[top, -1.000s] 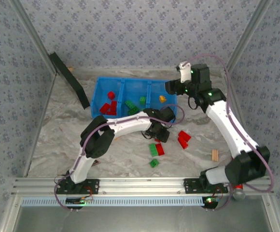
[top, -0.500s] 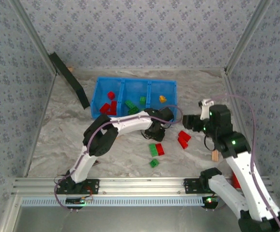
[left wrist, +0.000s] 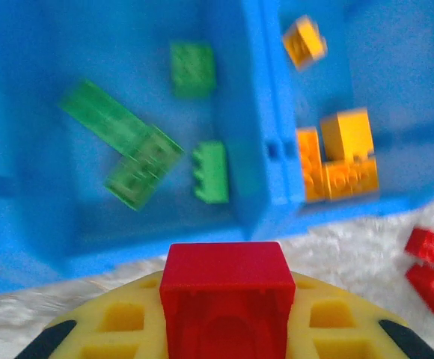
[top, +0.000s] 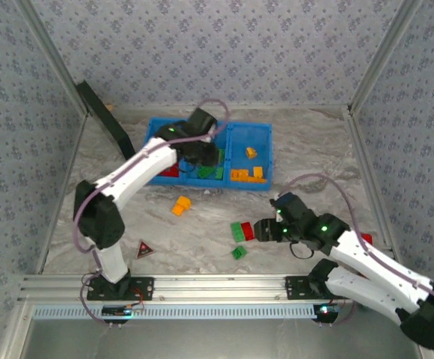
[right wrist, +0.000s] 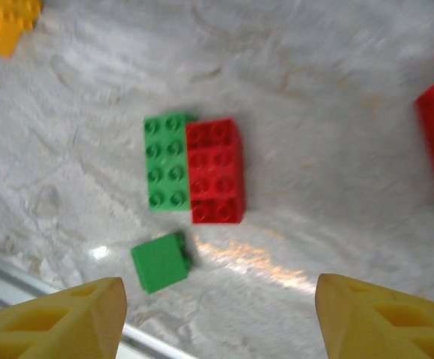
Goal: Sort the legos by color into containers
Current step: Place the lego on the lego.
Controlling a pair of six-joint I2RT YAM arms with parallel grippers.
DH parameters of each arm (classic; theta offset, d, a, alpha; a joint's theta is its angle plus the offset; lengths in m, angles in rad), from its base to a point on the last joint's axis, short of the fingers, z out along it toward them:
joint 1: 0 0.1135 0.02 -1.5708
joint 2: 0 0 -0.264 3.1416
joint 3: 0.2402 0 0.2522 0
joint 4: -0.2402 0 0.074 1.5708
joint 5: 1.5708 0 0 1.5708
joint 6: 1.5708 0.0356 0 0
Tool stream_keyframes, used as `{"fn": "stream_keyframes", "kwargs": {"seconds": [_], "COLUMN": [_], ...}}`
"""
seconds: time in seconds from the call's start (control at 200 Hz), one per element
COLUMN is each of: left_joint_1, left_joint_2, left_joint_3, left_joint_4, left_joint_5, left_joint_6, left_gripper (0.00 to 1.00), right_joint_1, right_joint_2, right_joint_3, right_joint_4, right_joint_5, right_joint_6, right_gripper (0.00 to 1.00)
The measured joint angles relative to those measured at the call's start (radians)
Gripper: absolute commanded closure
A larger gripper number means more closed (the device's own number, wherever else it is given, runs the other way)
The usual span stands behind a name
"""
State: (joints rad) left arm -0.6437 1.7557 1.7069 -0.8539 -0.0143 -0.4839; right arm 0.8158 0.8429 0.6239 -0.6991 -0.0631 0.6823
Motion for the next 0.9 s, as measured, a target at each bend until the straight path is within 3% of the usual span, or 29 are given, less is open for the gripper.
{"fn": "stream_keyframes", "kwargs": {"seconds": [0.2,0.4,0.71,0.899], "left_joint_1": [0.195,0.352,0.373,0.373], "left_joint_2": [-0.051,0.006,0.273,0.345], "left_joint_3": [0.000,0.009,0.133,0.151], "left_joint_4": [-0.012,-0.010,0.011,0.013], "left_joint_5": [-0.055,-0.080,-0.037,-0.023], "left_joint_6": [0.048,0.058,0.057,0.060], "left_gripper": [0.81,0.82,0.80,0.61], "right_joint_1": [0.177,0.249,0.317,0.326], "right_joint_2": [0.209,0.348,0.475,0.553], "right_joint_3": [0.011,0.074,0.127,0.159], "right_joint_4": [0.041,0.059,0.075,0.074], "right_joint_5": [-0.009,-0.031,-0.029,-0.019], "right_joint_6": [0.178,0.279,0.404,0.426], "right_gripper": [0.31,0.26,0.24,0.29]}}
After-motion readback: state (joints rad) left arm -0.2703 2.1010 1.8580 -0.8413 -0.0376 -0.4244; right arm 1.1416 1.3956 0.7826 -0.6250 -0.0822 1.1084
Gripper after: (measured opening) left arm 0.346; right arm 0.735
